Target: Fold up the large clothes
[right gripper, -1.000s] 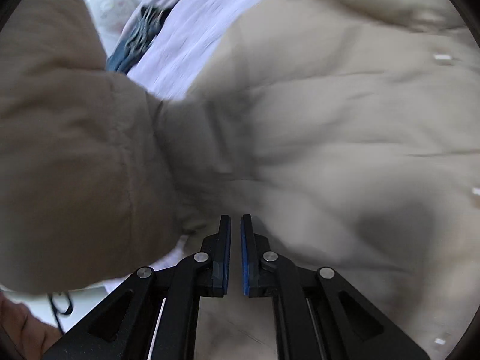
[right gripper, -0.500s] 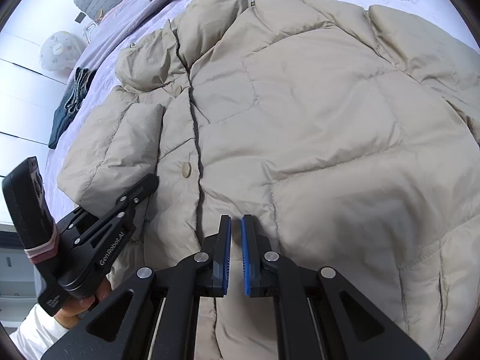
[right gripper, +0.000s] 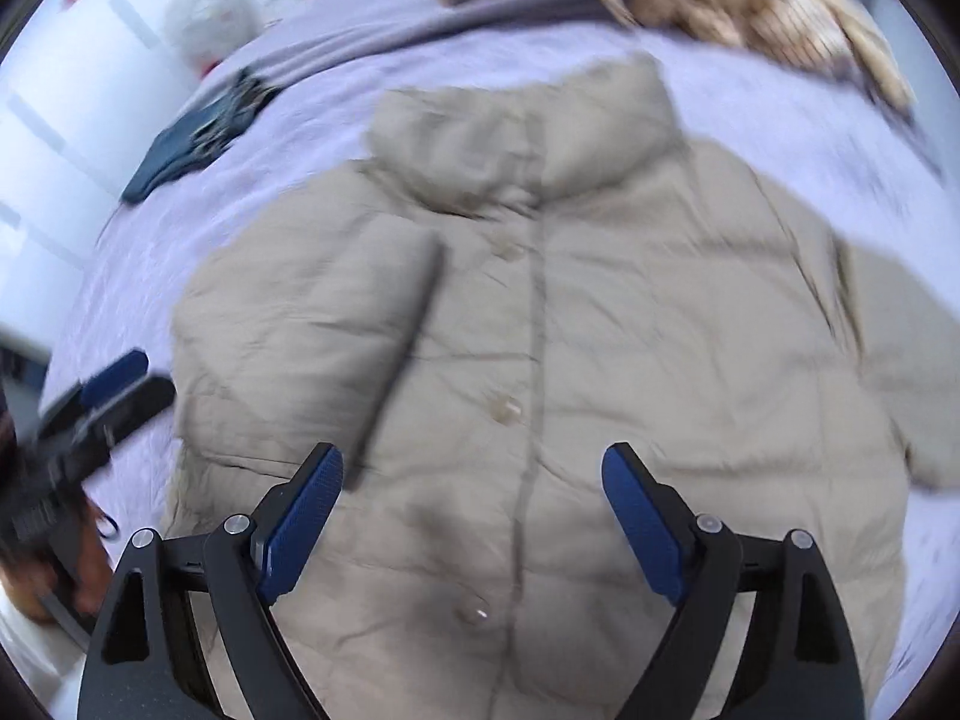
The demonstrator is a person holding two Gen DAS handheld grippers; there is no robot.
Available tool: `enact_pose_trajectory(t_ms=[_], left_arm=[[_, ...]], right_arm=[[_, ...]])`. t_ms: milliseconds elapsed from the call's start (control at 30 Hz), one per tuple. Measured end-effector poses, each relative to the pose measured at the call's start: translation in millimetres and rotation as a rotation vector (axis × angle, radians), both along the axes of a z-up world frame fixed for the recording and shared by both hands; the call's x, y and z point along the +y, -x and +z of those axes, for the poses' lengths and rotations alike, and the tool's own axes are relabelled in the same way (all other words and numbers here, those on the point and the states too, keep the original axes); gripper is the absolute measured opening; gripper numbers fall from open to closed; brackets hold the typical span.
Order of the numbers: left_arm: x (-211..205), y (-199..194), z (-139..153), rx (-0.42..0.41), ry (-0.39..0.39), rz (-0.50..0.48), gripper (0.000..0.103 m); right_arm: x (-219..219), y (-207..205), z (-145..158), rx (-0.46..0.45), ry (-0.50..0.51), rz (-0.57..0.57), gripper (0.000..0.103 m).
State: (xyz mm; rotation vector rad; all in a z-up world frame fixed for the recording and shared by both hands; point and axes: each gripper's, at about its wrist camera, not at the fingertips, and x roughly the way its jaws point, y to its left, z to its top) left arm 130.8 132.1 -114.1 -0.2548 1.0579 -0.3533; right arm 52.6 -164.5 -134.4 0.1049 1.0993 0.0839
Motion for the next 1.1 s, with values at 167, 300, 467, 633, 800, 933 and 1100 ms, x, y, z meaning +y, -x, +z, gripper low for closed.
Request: enact_pose_trajectory(t_ms=[167,300,467,633,800,933,1100], left_arm=[[64.0,-39.0,-57.9,0.189,0.223,0.154,0.094],[56.3,-48.1,-96.6,0.275,0.335,0.159,0.036],[32.6,-40.4,-94.4,0.219,0.193,0.131,0.024],[19.7,-43.4,-91.8,0.188,0.093,0.114,0.024],[14.5,-47.8,-93.8,0.181,0.022,0.098,0.024],[10.7,-43.0,-67.8,0.121,-0.09,0.122,0.035],[7.3,-45.8,-25.4,-0.072,-0.089,0.07,0.035]], right_arm=[[82.3,-15.7,-0.3,-0.084,0.199,0.193,0.09],[126.2,-15.7,-18.3,-0.136,0.411,0.289,0.09],[133.5,-29.2,-31.4,-0.173,0.555,0.303,0.005],[49.7,-29.4,1.9,-0.233,0.326,0.049,0.004],[-55.6,-24.4,-35.9,-0.027,-0.086,-0.196,0.007],[-110.8,-10.3,-64.9,0.087,-0.4,-0.336,0.027],[-161.6,-0.5,-70.7,0.034,-0.656,-0.479,0.066]])
